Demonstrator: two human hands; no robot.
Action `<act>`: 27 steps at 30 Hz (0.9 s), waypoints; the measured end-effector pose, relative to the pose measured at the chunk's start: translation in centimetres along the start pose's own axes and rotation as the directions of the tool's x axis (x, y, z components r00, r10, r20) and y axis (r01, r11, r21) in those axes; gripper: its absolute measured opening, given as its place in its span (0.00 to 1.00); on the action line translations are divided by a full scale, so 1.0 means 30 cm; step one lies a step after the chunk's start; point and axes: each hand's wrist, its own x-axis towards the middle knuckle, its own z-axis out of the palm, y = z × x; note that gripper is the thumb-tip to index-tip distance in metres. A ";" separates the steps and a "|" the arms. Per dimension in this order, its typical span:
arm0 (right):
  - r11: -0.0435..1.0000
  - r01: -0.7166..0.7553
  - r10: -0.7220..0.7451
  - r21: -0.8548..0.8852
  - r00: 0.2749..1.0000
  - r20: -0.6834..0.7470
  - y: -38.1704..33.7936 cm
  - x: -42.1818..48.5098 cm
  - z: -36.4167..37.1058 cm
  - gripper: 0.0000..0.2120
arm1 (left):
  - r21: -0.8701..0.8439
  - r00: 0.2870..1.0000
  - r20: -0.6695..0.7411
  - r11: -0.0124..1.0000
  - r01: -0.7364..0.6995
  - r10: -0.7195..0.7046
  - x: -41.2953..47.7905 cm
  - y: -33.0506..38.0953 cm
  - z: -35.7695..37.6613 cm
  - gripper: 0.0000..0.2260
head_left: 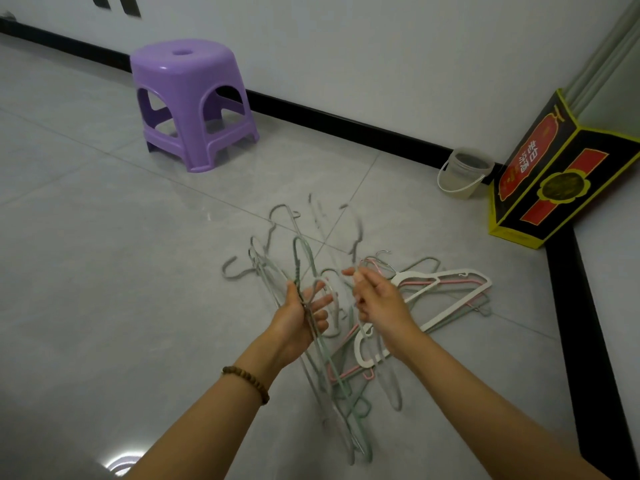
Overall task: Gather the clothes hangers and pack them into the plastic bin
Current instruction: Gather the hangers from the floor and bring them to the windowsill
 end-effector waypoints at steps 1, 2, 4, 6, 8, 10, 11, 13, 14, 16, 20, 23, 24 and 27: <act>0.999 -0.030 0.032 -0.036 0.998 0.052 0.013 -0.009 0.020 0.12 | 0.049 1.000 -0.006 0.999 0.021 -0.021 0.007 -0.016 -0.010 0.30; 0.994 -0.052 0.062 -0.092 0.992 0.112 0.024 -0.018 0.036 0.13 | 0.098 0.999 -0.005 0.995 0.035 -0.035 0.013 -0.028 -0.023 0.32; 0.970 -0.064 0.120 -0.234 0.965 0.231 0.046 -0.036 0.056 0.15 | 0.179 0.999 0.007 0.983 0.044 -0.046 0.016 -0.036 -0.038 0.35; 0.953 -0.089 0.188 -0.291 0.925 0.330 0.072 -0.057 0.066 0.23 | 0.218 0.998 0.006 0.974 0.056 -0.058 0.017 -0.031 -0.040 0.35; 0.951 -0.141 0.234 -0.275 0.910 0.343 0.094 -0.075 0.079 0.28 | 0.286 0.998 0.003 0.956 0.065 -0.069 0.017 -0.016 -0.033 0.36; 0.960 -0.206 0.252 -0.191 0.932 0.260 0.100 -0.076 0.084 0.20 | 0.426 0.998 0.015 0.904 0.048 -0.060 0.024 0.005 -0.032 0.38; 0.964 -0.218 0.247 -0.152 0.946 0.210 0.096 -0.070 0.083 0.14 | 0.491 0.998 0.020 0.870 0.038 -0.055 0.026 0.019 -0.033 0.40; 0.978 -0.176 0.192 -0.114 0.971 0.141 0.085 -0.050 0.067 0.07 | 0.536 1.000 -0.005 0.844 -0.005 0.009 0.026 0.057 -0.035 0.41; 0.985 -0.150 0.160 -0.085 0.979 0.123 0.076 -0.039 0.053 0.05 | 0.505 0.993 -0.071 0.862 -0.044 0.092 0.031 0.077 -0.041 0.40; 0.992 -0.128 0.130 -0.024 0.985 0.111 0.055 -0.024 0.018 0.03 | 0.421 0.902 -0.313 0.895 -0.149 0.297 0.057 0.115 -0.080 0.34; 0.994 -0.101 0.096 0.034 0.988 0.122 0.018 0.015 -0.056 0.04 | 0.177 0.846 -0.503 0.979 -0.100 0.177 0.144 0.095 -0.184 0.25; 0.989 -0.126 0.116 0.074 0.986 0.120 0.013 0.032 -0.096 0.05 | -0.028 0.930 -0.360 0.998 0.063 -0.069 0.202 0.021 -0.203 0.29; 0.985 -0.144 0.133 0.092 0.984 0.115 0.015 0.033 -0.106 0.06 | -0.050 0.946 -0.310 0.995 0.081 -0.092 0.217 0.006 -0.198 0.29; 0.975 -0.178 0.165 0.129 0.980 0.107 0.023 0.027 -0.121 0.07 | 0.001 0.967 -0.245 0.998 0.063 -0.061 0.258 -0.012 -0.179 0.28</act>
